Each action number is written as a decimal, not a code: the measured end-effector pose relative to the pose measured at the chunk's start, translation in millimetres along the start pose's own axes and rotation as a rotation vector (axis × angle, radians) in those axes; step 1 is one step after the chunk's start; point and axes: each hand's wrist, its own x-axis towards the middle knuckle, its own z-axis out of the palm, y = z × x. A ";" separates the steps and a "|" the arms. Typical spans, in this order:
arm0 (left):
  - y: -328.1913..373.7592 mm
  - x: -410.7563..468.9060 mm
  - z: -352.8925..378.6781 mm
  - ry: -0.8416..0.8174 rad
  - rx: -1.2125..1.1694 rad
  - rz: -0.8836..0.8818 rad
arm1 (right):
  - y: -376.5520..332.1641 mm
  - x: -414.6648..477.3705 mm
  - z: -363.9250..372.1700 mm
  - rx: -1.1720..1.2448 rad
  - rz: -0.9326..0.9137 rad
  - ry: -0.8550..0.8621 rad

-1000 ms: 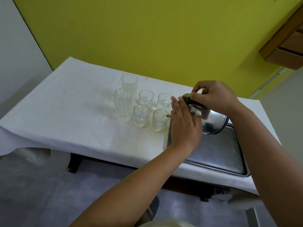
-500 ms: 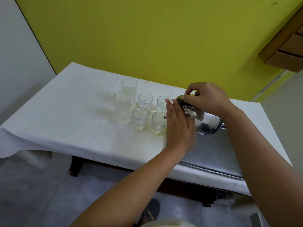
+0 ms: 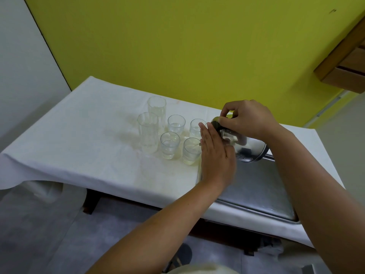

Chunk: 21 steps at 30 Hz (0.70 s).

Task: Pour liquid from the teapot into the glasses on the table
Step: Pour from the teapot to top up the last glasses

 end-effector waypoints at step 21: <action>22.6 -10.1 -28.0 0.052 -0.426 -0.161 | -6.6 4.7 -1.3 -0.066 -0.066 -0.041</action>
